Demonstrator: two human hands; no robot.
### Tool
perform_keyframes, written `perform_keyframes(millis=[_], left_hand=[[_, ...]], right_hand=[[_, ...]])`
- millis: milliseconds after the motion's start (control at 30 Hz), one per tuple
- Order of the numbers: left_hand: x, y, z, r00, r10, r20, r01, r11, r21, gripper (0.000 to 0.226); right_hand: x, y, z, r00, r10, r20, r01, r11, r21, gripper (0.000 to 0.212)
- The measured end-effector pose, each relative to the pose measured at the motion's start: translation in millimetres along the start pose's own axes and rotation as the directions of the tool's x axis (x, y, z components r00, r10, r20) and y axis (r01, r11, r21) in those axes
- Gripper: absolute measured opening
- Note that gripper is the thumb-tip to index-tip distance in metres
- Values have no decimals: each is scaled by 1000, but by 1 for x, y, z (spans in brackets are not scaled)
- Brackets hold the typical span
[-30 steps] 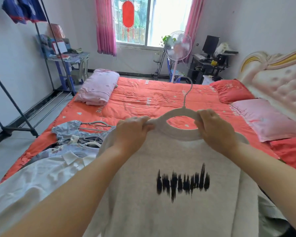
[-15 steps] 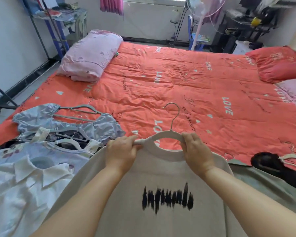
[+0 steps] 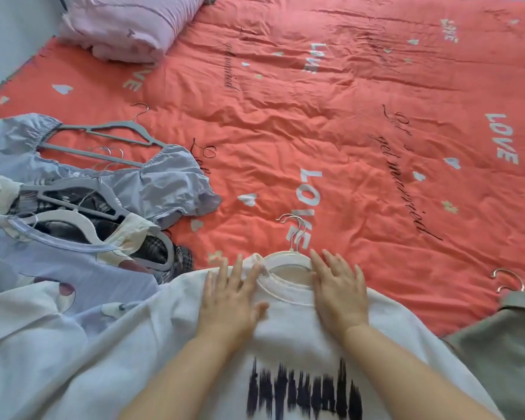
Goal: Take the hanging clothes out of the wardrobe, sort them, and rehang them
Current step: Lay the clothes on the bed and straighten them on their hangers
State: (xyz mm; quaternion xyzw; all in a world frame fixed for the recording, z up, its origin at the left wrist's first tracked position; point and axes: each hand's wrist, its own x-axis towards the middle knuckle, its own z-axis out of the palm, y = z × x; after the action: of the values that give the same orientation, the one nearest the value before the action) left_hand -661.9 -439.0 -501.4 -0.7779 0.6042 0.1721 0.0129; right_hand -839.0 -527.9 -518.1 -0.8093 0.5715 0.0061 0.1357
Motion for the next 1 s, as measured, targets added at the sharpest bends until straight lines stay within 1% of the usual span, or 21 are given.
perform_keyframes(millis=[67,133,200,267,333,400,467,500,567,633,667,700,733,800,867,933,1000], left_hand=[[3,-4,19,1000,5,-24,-4,1000,22,74],[7,-7,29,999,35,4,-35,999,19,73],[10,-7,33,1000,18,0,-18,1000,15,74],[13,-7,33,1000,-7,-17,8,998,56,74],[14,-7,31,997,-8,74,4,998,65,65],[15,-3,18,984,-38,175,30,998,47,67],[13,1,0,973,-40,229,31,999,41,69],[9,3,-10,976,-34,217,25,999,42,69],[-6,7,-30,992,-35,121,32,999,27,67],[-29,9,-48,998,-40,46,42,998,-39,64],[-42,8,-57,998,-41,46,43,998,-52,63],[-56,6,-64,998,-39,51,41,998,-43,63],[-67,3,-72,998,-37,54,39,998,-45,62],[-90,-8,-84,998,-53,46,56,996,-69,60],[-112,-25,-98,999,-47,-12,47,997,-60,61],[-132,-46,-107,993,-78,-89,74,996,-55,57],[-152,-67,-122,990,-124,-65,115,986,-120,54]], right_hand=[[0,4,14,999,31,-26,-32,999,-7,60],[4,4,23,998,29,-63,-30,1000,-5,57],[6,4,27,996,31,-78,-33,999,-18,53],[7,4,27,998,55,-7,-55,998,-24,59],[6,5,22,996,56,75,-52,997,-53,64],[8,3,9,985,51,166,-43,998,-52,55],[5,-1,-9,974,53,219,-50,999,-22,49],[1,-3,-17,975,53,214,-54,999,0,49],[-14,-7,-30,992,23,121,-29,998,47,47],[-37,-14,-38,998,-65,3,64,995,72,46],[-51,-17,-38,993,-116,-34,118,990,72,45],[-65,-20,-40,989,-141,-50,145,987,73,38],[-78,-24,-40,985,-165,-53,168,984,66,31],[-98,-38,-43,977,-213,-26,215,974,71,39],[-113,-55,-47,969,-245,-23,246,965,86,36],[-123,-79,-56,962,-274,-20,274,955,113,36],[-130,-103,-66,946,-321,-34,323,937,133,32]])
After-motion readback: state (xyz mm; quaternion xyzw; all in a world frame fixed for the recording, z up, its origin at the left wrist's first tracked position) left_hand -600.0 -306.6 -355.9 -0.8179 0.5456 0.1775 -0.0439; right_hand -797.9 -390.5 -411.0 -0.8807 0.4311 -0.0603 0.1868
